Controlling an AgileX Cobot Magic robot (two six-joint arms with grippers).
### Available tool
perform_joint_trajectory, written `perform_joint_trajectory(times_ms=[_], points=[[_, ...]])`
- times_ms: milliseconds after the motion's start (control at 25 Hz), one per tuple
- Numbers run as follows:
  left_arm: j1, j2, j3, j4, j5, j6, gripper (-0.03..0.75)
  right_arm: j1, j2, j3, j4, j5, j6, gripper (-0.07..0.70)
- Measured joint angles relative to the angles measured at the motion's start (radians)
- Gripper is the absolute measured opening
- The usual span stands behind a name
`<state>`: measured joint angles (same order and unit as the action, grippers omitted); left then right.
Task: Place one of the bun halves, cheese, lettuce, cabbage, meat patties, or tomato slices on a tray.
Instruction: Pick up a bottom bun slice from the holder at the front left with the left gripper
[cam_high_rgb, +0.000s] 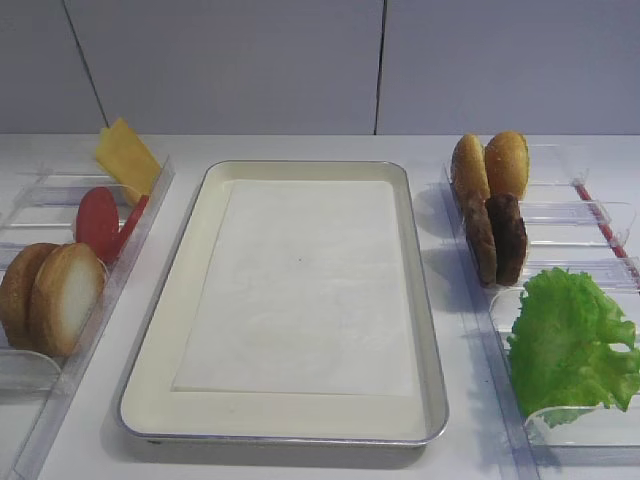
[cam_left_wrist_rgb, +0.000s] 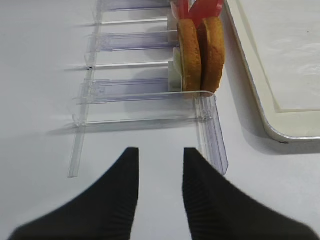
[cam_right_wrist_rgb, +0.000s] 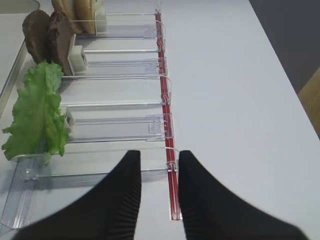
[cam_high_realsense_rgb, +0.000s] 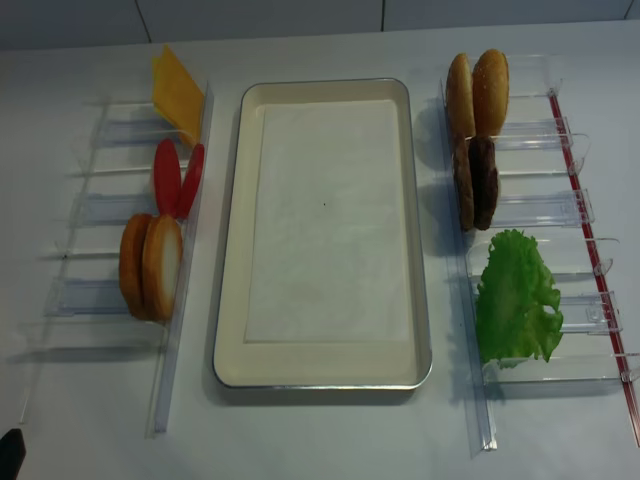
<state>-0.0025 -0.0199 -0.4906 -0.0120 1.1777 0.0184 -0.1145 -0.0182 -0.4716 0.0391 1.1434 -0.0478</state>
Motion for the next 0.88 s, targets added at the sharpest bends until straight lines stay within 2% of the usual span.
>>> perform_joint_trajectory(times_ms=[680,880], points=[[0.000,0.000,0.000,0.000,0.000,0.000,0.204,0.000,0.000,0.000,0.000,0.000,0.000,0.242],[0.000,0.000,0.000,-0.038,0.000,-0.010,0.204,0.000,0.000,0.000,0.000,0.000,0.000,0.241]])
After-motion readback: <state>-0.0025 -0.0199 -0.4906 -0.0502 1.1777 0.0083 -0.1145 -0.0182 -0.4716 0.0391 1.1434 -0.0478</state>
